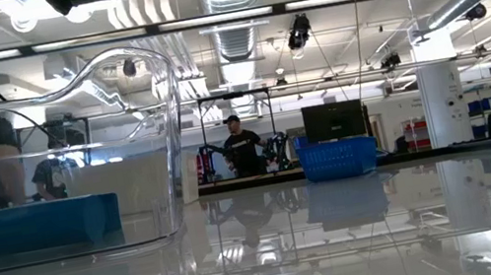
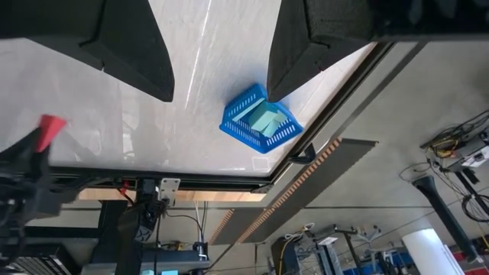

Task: Sort & place blocks by color
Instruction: Put the red block into the white bin

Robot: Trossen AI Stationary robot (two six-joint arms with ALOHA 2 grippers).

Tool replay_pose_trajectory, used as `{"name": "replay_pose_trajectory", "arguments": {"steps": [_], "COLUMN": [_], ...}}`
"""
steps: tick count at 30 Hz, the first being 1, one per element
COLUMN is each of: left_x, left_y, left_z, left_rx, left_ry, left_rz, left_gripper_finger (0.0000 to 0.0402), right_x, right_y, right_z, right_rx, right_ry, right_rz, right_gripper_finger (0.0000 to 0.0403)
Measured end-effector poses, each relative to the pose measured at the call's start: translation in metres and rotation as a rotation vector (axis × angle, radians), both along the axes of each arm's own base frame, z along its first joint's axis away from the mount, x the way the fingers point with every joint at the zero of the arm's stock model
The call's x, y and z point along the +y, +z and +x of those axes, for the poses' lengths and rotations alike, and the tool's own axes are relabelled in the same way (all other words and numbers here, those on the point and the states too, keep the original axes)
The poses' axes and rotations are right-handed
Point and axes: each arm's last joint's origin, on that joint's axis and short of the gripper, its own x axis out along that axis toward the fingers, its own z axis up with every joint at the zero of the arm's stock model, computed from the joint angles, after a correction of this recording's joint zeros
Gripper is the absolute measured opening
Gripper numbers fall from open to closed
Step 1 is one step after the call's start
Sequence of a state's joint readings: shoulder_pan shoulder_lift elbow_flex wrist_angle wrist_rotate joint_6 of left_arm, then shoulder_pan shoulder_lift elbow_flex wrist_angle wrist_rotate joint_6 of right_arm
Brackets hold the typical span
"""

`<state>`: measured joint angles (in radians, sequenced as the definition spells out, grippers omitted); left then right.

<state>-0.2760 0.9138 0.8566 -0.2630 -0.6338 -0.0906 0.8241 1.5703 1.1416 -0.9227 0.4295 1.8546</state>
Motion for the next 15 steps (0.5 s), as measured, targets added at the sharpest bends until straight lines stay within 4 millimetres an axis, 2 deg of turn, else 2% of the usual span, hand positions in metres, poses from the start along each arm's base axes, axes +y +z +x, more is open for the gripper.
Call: {"name": "replay_pose_trajectory", "arguments": {"steps": [7, 11, 15], "left_x": [0.000, 0.000, 0.001], "left_y": [0.000, 0.000, 0.001], "left_z": [0.000, 0.000, -0.001], "left_rx": [-0.001, -0.001, 0.002], "left_ry": [0.000, 0.000, 0.017], "left_rz": [-0.001, 0.000, 0.024], "left_gripper_finger": [0.0195, 0.0195, 0.0195], "right_x": [-0.065, -0.116, -0.172], "right_y": [0.014, 0.018, 0.030], "right_z": [0.062, 0.094, 0.127], "right_rx": [-0.007, 0.017, -0.073], "right_ry": [0.281, 0.418, 0.510], "right_rz": [-0.230, -0.386, -0.548], "right_gripper_finger": [0.0029, 0.0029, 0.0029]}}
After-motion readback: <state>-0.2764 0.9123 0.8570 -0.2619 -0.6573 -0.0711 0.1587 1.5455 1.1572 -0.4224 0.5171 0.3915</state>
